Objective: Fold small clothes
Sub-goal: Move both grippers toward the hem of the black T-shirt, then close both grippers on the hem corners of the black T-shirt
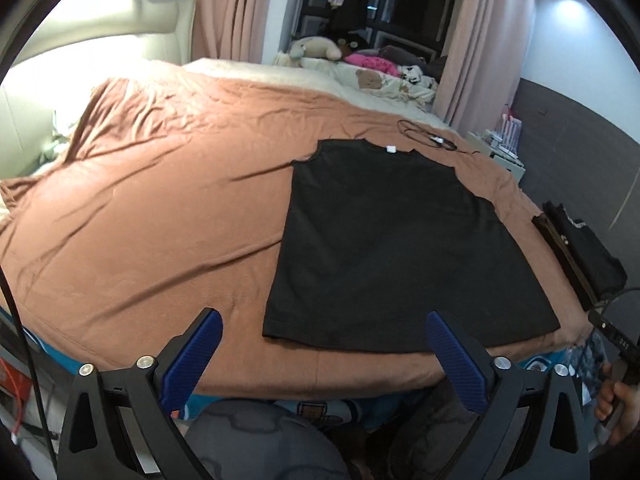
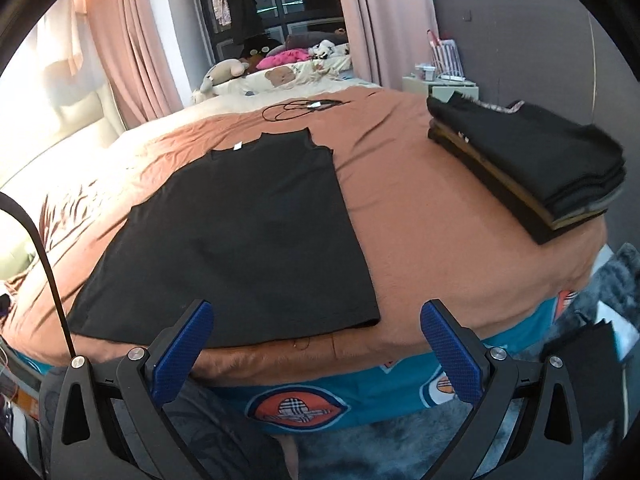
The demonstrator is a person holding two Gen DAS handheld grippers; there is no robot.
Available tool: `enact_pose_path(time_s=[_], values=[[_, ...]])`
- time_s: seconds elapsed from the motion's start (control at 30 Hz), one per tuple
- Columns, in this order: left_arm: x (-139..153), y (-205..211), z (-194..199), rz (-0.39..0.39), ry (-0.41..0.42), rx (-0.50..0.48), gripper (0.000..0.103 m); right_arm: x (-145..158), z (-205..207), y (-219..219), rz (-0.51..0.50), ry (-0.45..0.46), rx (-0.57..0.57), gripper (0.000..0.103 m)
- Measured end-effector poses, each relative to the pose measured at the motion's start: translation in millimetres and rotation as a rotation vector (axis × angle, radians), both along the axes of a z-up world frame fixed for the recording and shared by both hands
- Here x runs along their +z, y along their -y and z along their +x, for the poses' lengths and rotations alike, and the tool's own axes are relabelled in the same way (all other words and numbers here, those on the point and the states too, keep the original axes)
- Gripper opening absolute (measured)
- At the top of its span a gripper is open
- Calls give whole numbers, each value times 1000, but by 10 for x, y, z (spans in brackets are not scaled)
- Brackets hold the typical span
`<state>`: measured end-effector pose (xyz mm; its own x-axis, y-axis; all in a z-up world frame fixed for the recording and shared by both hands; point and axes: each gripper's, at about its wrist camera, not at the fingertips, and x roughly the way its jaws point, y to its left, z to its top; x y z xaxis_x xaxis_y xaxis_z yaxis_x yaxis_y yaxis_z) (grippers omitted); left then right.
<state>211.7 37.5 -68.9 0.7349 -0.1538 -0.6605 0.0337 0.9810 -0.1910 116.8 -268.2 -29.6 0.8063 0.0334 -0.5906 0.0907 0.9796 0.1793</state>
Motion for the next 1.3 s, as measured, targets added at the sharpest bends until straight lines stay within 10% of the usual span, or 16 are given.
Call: enact_pose_path(time_s=[0.2,0.43,1.0,1.3], values=[[-315,-111,358,-16,-107,16,57,-107,253,134,48,-63,-5,80],[-661,-194,604,7,-201,42,36,-222,576,435,77,-133,-22,61],[-995,-309,704,-25,-306,61,27,-278,829,608,99,-212,-5,39],[-970,-323,688,-61,-298,76,5,-349,895,582,145,-180,-10,7]])
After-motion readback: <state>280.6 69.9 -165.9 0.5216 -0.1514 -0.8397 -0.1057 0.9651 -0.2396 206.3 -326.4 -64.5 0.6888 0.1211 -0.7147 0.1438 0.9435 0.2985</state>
